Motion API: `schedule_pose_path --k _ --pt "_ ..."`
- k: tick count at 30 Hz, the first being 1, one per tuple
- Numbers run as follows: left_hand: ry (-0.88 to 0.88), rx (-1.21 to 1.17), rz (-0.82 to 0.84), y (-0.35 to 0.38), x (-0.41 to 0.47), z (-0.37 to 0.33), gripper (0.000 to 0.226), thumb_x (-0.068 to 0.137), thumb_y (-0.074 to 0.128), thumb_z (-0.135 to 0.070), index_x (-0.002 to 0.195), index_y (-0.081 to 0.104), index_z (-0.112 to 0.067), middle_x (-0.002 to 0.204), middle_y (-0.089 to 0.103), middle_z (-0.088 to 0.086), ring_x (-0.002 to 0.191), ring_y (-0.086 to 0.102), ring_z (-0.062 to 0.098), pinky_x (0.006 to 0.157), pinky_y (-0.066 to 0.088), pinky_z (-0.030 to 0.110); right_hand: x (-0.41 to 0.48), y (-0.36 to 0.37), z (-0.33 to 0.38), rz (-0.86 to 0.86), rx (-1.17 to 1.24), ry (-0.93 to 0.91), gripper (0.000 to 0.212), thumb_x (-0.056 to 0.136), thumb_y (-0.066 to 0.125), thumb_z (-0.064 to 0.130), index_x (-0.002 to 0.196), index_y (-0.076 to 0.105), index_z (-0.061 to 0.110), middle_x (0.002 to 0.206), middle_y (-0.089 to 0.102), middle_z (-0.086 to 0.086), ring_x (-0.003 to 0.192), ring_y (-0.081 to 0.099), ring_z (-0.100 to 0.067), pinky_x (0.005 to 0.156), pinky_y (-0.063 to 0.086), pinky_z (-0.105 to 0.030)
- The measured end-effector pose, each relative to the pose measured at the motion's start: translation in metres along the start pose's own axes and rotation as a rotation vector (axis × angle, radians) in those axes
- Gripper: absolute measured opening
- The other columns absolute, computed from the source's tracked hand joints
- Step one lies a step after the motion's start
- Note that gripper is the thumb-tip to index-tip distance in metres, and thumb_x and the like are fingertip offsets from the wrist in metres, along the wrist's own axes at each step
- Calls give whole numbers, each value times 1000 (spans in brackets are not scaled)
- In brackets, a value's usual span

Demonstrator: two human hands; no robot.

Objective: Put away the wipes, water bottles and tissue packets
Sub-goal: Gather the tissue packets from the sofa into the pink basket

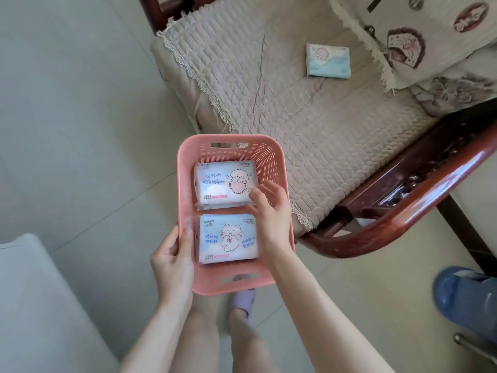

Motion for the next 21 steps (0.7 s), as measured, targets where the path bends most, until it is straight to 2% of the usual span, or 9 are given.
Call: schedule_pose_path --k 2,6,10,13,17,21 --pt "-6 3 20 15 29 -19 25 95 59 -18 85 76 -33 89 75 -12 81 63 4 69 54 16 20 13 23 -45 22 -17 31 91 61 12 122 57 11 117 61 0 114 61 -24 96 53 -42" --pt "-14 28 67 46 85 -58 28 95 59 -18 81 76 -35 88 75 -14 82 63 4 71 55 16 61 35 76 -96 108 -66 21 92 60 5 108 59 18 118 63 -8 111 63 -26 82 58 -28" --pt "9 38 94 73 127 -97 27 95 59 -20 85 76 -39 94 75 -14 85 66 0 74 55 16 101 45 123 -153 216 -95 21 92 57 3 112 58 11 114 64 -7 107 65 -27 76 58 -23" --pt "34 78 105 93 149 -118 33 95 59 -20 76 75 -43 83 74 -20 78 63 -3 70 53 13 131 43 149 -198 251 -98 21 93 57 4 114 57 10 111 63 -6 100 68 -23 73 57 -21" --pt "32 98 113 122 180 -134 26 95 59 -19 84 76 -35 92 75 -13 85 66 2 74 55 17 180 36 171 -252 287 -92 20 94 56 5 113 55 12 111 63 -9 97 69 -20 74 59 -23" --pt "27 133 115 148 200 -148 25 95 59 -18 82 76 -32 88 75 -12 83 64 5 73 56 18 225 28 179 -318 319 -43 23 95 55 6 117 52 9 103 61 -4 97 68 -21 73 59 -23"
Point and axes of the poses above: each hand's wrist, its own x-axis towards the middle knuckle, its own y-axis out of the palm, z = x × y, the point moved 4 cm from there along x, towards the middle knuckle
